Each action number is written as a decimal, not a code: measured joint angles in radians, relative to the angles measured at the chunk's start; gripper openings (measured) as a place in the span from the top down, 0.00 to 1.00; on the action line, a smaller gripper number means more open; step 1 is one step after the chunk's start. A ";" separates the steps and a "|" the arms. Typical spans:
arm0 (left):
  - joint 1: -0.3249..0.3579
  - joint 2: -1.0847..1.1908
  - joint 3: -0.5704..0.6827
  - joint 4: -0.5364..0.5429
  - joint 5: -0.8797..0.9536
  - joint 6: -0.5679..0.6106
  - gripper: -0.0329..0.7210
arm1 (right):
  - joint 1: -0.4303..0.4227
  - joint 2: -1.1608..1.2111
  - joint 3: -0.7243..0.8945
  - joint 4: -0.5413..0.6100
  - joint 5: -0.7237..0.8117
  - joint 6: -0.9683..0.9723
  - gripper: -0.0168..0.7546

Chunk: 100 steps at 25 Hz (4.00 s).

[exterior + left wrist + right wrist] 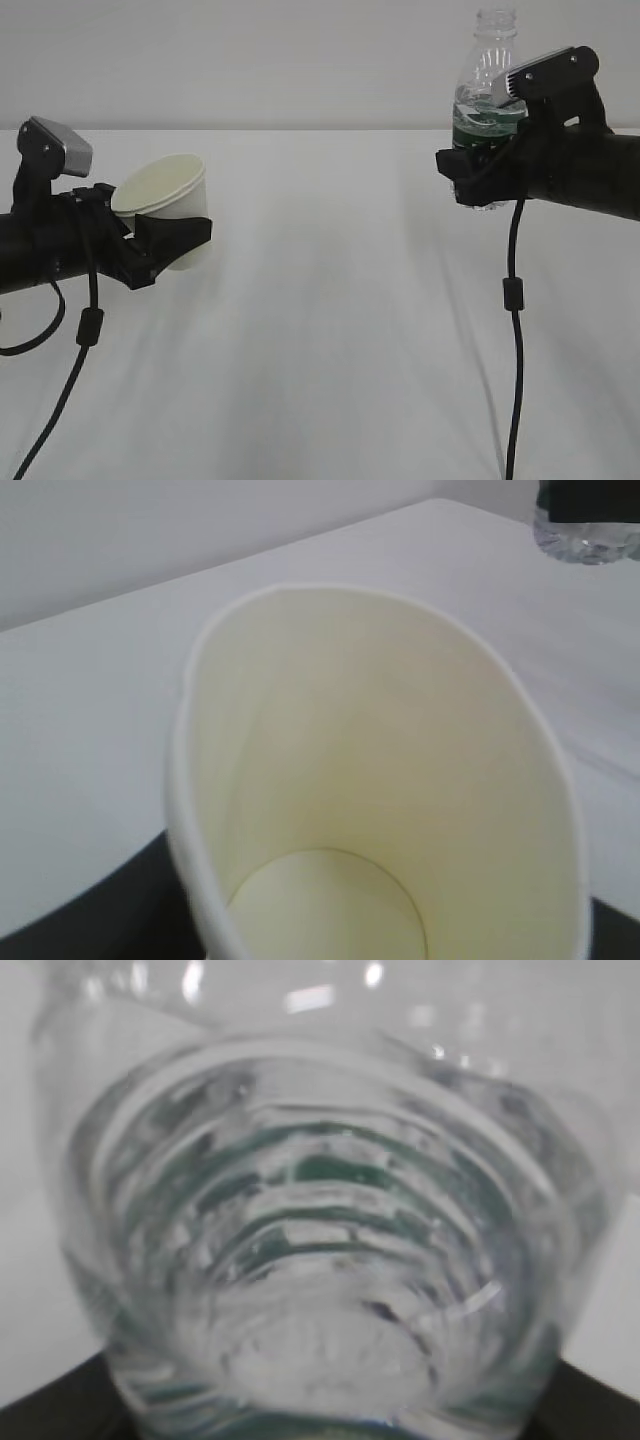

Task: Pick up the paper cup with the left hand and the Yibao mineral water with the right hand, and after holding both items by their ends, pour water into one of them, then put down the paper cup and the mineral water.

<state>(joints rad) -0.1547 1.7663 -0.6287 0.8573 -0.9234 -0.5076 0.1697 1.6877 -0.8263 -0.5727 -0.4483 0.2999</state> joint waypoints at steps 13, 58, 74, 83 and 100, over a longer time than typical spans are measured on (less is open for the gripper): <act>0.000 -0.066 0.002 0.146 -0.002 -0.103 0.36 | 0.000 -0.024 0.000 -0.218 -0.002 0.133 0.38; -0.206 -0.068 -0.060 0.287 -0.006 -0.222 0.37 | 0.044 -0.148 0.000 -0.678 0.003 0.308 0.38; -0.206 -0.068 -0.166 0.434 0.046 -0.297 0.37 | 0.044 -0.148 -0.029 -0.810 0.007 0.338 0.38; -0.259 -0.068 -0.245 0.552 0.122 -0.377 0.37 | 0.044 -0.148 -0.040 -0.858 0.013 0.356 0.38; -0.296 -0.068 -0.263 0.562 0.157 -0.416 0.37 | 0.044 -0.148 -0.056 -0.966 0.013 0.360 0.38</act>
<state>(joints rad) -0.4509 1.6986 -0.8914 1.4196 -0.7662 -0.9238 0.2141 1.5398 -0.8825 -1.5389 -0.4352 0.6598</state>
